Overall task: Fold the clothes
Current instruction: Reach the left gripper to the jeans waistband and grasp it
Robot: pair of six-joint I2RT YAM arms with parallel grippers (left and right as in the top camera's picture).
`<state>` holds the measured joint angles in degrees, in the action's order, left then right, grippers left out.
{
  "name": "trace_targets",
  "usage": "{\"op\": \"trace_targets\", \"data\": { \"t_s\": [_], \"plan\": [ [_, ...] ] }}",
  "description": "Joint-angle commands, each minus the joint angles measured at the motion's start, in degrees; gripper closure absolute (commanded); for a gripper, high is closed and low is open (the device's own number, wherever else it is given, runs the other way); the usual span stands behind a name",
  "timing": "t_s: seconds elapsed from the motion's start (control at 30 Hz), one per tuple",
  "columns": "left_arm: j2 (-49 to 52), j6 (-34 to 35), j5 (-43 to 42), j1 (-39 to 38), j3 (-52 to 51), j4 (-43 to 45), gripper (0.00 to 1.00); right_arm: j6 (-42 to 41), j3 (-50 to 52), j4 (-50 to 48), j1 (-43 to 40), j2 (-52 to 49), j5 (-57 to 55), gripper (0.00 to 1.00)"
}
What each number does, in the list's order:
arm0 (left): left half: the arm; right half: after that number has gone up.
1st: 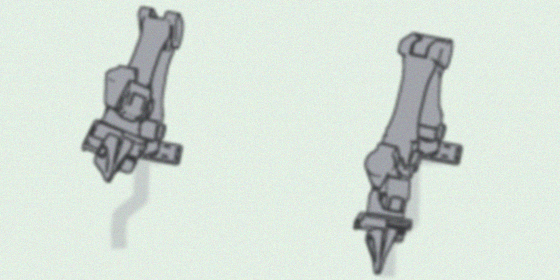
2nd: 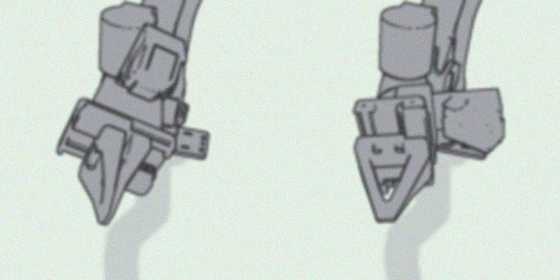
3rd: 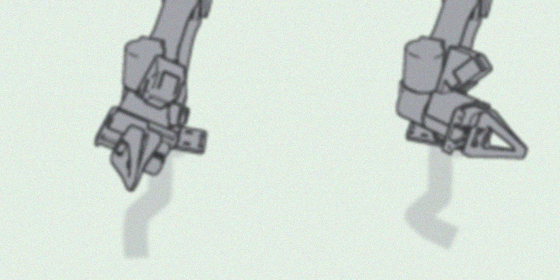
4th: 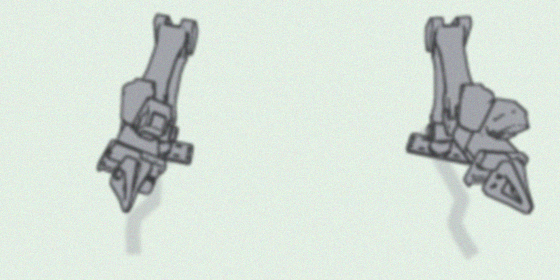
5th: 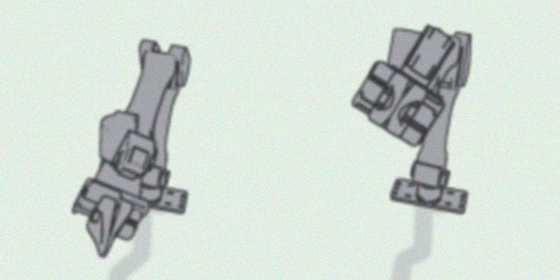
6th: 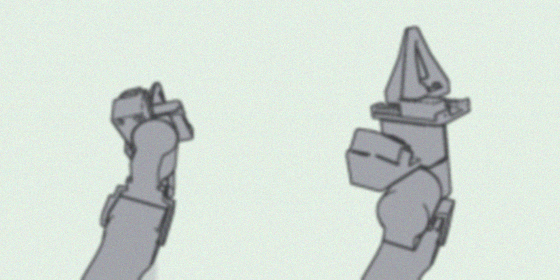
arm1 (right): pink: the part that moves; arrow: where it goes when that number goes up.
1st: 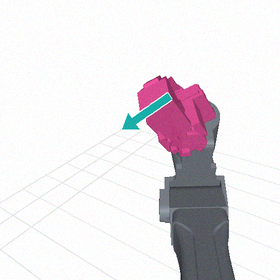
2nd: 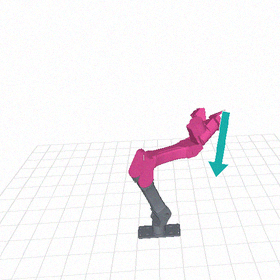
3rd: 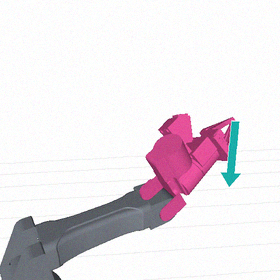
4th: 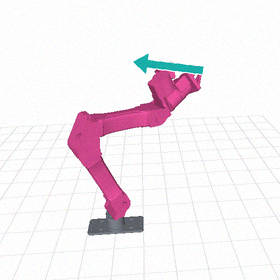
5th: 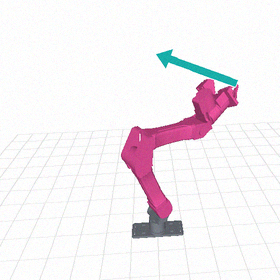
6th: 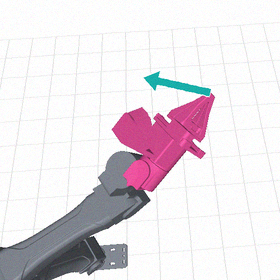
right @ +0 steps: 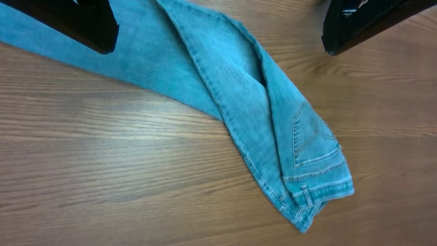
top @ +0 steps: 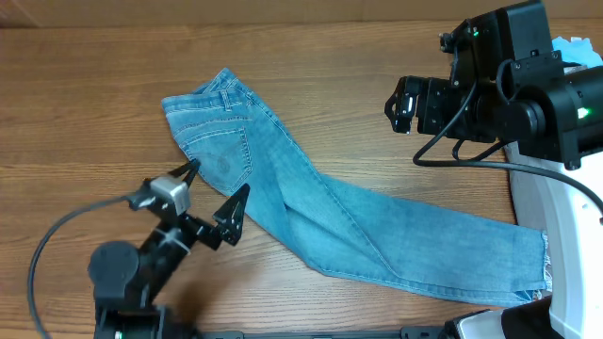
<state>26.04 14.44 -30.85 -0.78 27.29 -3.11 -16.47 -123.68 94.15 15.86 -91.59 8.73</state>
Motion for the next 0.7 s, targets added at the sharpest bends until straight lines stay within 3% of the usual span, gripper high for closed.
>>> {"op": "trace_targets", "data": {
  "t_s": [0.0, 0.13, 0.3, 0.37, 0.53, 0.6, 0.67],
  "plan": [
    [8.8, 0.2, -8.2, -0.2, 5.5, -1.0, 0.0, 0.2, -0.5, -0.1, 0.2, 0.1, -0.3, 0.0],
    [17.9, -5.3, -2.9, -1.7, 17.9, -15.3, 0.0, 0.2, -0.5, -0.2, 0.2, 0.1, -0.3, 0.0],
    [38.4, -8.7, 16.6, -8.0, 44.1, -41.3, 0.0, 0.2, -0.5, -1.0, 0.2, 0.1, -0.3, 0.0],
    [46.4, -9.7, 15.5, -10.4, 52.5, -47.9, 0.0, 0.2, -0.5, -1.2, 0.2, 0.1, -0.3, 0.0],
    [57.3, -7.0, 9.9, -12.0, 56.1, -46.3, 0.0, 0.2, -0.5, -1.0, 0.2, 0.1, -0.9, 0.0],
    [62.1, 0.4, 16.4, -13.7, 59.9, -50.3, 0.0, 0.2, -0.5, -0.8, 0.2, 0.1, -1.7, 0.0],
    [65.6, 1.6, 21.7, -15.5, 63.6, -54.4, 0.0, 0.2, -0.5, -0.9, 0.2, 0.1, -1.7, 0.0]
  ]
}}
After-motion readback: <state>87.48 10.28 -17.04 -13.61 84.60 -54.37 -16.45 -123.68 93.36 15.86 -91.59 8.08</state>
